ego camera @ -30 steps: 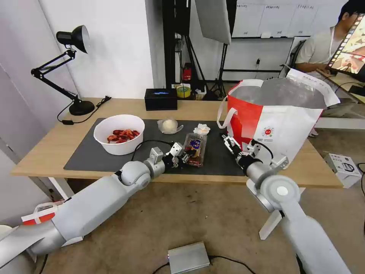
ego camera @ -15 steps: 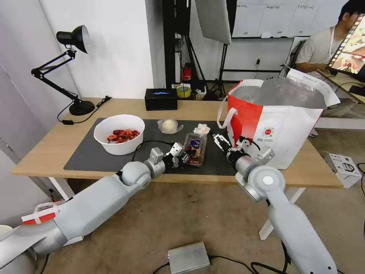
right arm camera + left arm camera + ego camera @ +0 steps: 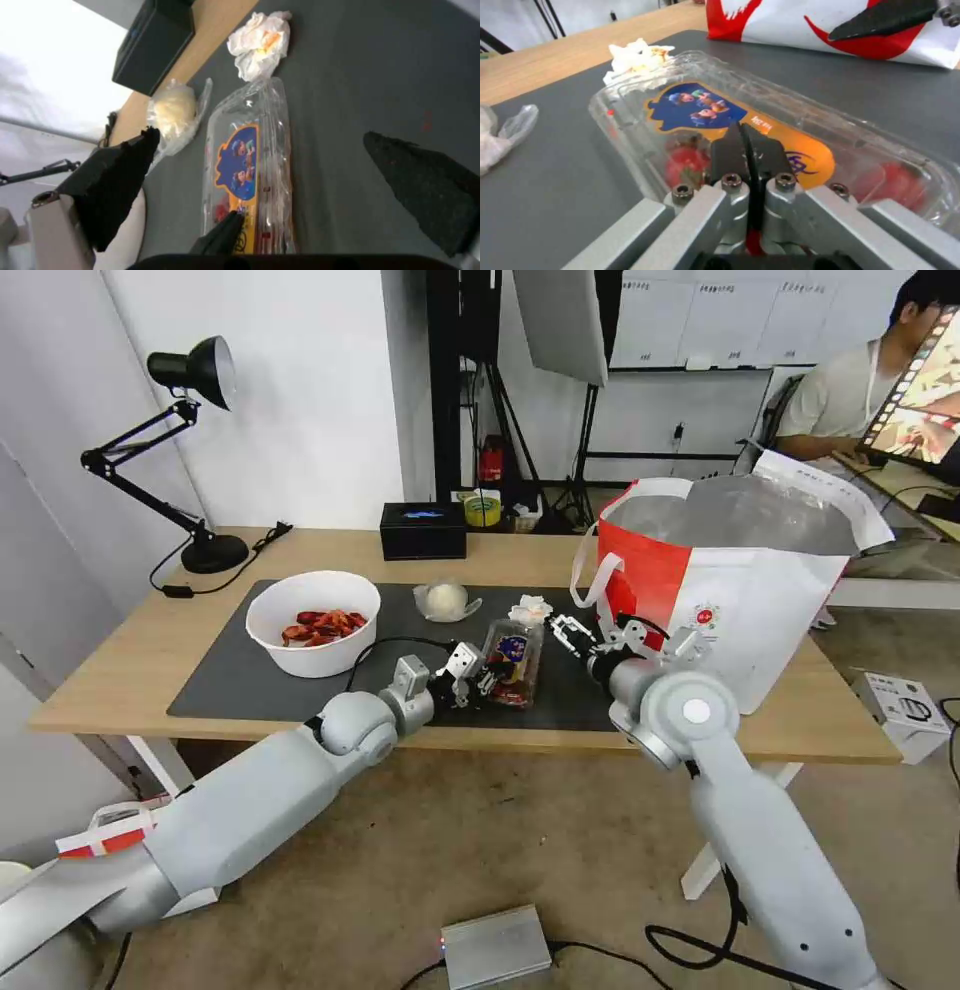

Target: Pick up the trash from the table and place it into the takeout bag.

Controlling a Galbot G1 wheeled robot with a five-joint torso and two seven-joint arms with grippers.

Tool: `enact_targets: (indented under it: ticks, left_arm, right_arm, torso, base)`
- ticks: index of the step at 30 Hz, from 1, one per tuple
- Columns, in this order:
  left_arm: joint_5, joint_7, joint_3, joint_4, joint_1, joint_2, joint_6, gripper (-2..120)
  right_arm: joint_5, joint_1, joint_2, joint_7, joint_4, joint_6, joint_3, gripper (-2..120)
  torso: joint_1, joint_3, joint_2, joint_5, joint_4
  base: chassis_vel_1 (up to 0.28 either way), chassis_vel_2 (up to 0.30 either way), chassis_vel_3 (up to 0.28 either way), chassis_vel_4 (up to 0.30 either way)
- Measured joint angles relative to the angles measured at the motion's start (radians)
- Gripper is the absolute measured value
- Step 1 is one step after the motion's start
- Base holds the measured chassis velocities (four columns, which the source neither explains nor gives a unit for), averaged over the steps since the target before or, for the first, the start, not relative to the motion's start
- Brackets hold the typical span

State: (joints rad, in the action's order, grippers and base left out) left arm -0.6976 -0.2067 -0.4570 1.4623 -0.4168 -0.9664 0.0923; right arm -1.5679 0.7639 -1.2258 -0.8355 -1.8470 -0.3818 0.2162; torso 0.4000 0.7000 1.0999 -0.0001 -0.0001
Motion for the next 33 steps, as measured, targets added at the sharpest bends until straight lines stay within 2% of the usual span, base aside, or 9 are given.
enact_targets:
  ticks: [19, 33]
  left_arm:
    - [-0.001, 0.000, 0.010, 0.006, -0.010, 0.011, -0.006, 0]
    - [0.001, -0.002, 0.009, 0.003, -0.011, 0.009, -0.012, 0]
  right_arm:
    - [-0.010, -0.145, -0.085, -0.144, 0.127, -0.051, -0.047, 100]
    - [-0.015, -0.170, -0.116, -0.170, 0.173, -0.058, -0.052, 100]
  torso:
    - [0.000, 0.000, 0.000, 0.0000, 0.0002]
    - [0.000, 0.000, 0.000, 0.0000, 0.0001]
  base:
    - [0.000, 0.000, 0.000, 0.000]
    - [0.000, 0.000, 0.000, 0.000]
